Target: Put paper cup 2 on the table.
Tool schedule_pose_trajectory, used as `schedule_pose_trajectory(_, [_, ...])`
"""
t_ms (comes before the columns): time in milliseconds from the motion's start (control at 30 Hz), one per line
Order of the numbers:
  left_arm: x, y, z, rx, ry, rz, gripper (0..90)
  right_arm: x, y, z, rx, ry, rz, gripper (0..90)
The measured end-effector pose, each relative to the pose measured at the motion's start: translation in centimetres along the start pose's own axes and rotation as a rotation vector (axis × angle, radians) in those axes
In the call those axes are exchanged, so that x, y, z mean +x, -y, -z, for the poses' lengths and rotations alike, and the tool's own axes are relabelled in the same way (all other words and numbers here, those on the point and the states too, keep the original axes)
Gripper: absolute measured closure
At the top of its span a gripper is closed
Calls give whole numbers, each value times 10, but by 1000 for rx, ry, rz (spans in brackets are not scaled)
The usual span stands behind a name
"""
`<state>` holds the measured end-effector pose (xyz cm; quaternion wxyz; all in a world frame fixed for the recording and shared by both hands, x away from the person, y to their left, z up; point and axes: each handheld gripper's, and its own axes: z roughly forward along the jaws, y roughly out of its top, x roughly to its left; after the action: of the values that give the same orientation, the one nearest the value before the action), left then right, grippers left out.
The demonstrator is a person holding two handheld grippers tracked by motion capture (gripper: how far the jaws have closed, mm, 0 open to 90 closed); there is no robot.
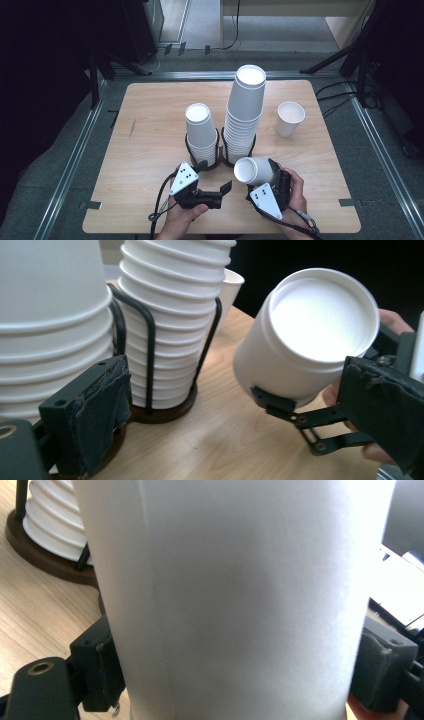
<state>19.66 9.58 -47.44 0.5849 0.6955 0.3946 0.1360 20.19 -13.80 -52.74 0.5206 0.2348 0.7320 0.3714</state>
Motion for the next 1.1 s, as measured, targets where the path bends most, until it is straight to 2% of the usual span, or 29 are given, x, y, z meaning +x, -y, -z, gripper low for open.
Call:
schedule_pose_trajectory(67, [1,0,-1,12,18,17,12,3,1,-1,-2,12,36,136])
schedule_pose_trajectory(233, [2,-1,-2,25,34,43,12,9,3,-2,-10,36,118,134])
schedule_pose_trajectory(333, [0,-2,-3,31,53,63,13,12,3,-2,-18,50,154,134])
schedule_pose_trajectory(400, [-1,-3,-3,37,54,77,13,14,3,-2,-22,53,169,134])
schedule_pose_trajectory(567, [-3,-4,-4,46,59,85,14,17,2,-2,-28,64,193,133])
schedule_pose_trajectory(700, [-4,-3,-6,59,64,114,14,21,2,-2,-31,65,209,133])
schedule_pose_trajectory(800, [-8,-3,-6,57,64,107,14,25,1,-2,-34,64,231,133])
schedule_pose_trajectory(867, [-9,-3,-7,60,67,105,14,29,1,-2,-38,66,266,132])
schedule_pose_trajectory(1100, [-14,-1,-12,89,71,108,14,36,-3,-2,-43,61,279,132])
